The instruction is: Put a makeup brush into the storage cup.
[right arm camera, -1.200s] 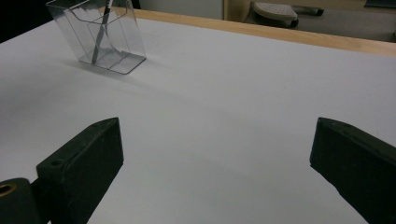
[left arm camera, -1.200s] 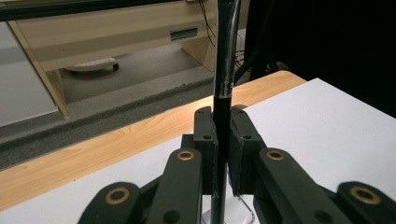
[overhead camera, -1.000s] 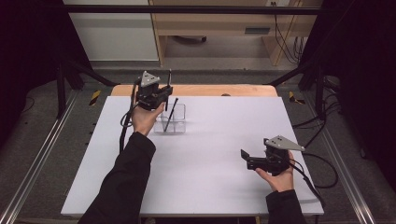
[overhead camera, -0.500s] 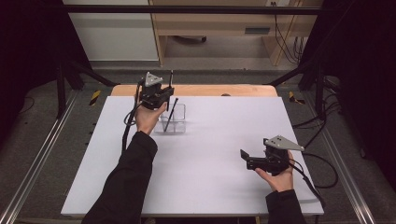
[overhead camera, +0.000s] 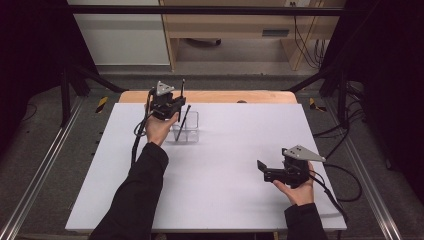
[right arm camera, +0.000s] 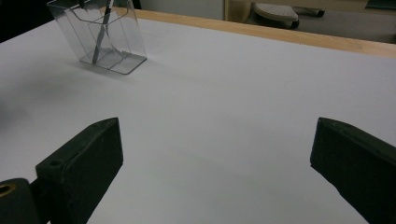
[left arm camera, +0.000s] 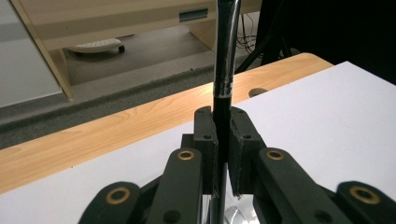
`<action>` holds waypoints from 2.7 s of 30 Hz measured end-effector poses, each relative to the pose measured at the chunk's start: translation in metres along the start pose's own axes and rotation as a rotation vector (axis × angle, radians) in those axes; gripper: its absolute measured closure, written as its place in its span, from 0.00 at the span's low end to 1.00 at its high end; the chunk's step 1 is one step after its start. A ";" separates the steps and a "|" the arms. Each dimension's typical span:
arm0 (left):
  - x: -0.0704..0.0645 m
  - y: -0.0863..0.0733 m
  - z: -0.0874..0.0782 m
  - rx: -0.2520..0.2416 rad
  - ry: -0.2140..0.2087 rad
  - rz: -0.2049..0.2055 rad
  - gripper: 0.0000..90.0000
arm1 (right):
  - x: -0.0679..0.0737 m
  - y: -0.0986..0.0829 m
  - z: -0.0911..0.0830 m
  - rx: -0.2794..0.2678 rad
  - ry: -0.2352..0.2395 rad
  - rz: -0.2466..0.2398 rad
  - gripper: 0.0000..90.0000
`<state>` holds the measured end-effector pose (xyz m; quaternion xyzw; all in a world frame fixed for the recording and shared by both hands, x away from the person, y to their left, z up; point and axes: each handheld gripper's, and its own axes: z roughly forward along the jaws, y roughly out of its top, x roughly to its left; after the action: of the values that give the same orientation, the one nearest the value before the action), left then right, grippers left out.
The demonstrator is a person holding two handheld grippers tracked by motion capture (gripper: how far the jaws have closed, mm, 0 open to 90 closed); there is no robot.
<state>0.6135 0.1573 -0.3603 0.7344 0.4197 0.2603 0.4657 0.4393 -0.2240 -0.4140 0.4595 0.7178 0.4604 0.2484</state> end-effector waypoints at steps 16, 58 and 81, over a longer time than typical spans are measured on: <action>0.002 -0.018 0.006 0.013 -0.001 -0.015 0.92 | 0.001 -0.001 0.001 0.001 0.001 -0.002 0.03; 0.000 -0.057 0.012 0.049 0.000 -0.009 0.92 | 0.005 -0.001 0.004 0.005 0.008 -0.007 0.03; -0.006 -0.060 -0.038 -0.001 -0.043 -0.022 0.66 | 0.008 0.001 0.005 -0.007 0.013 -0.011 0.03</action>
<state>0.5584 0.1824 -0.3984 0.7350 0.4174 0.2396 0.4776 0.4404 -0.2145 -0.4151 0.4515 0.7204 0.4644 0.2479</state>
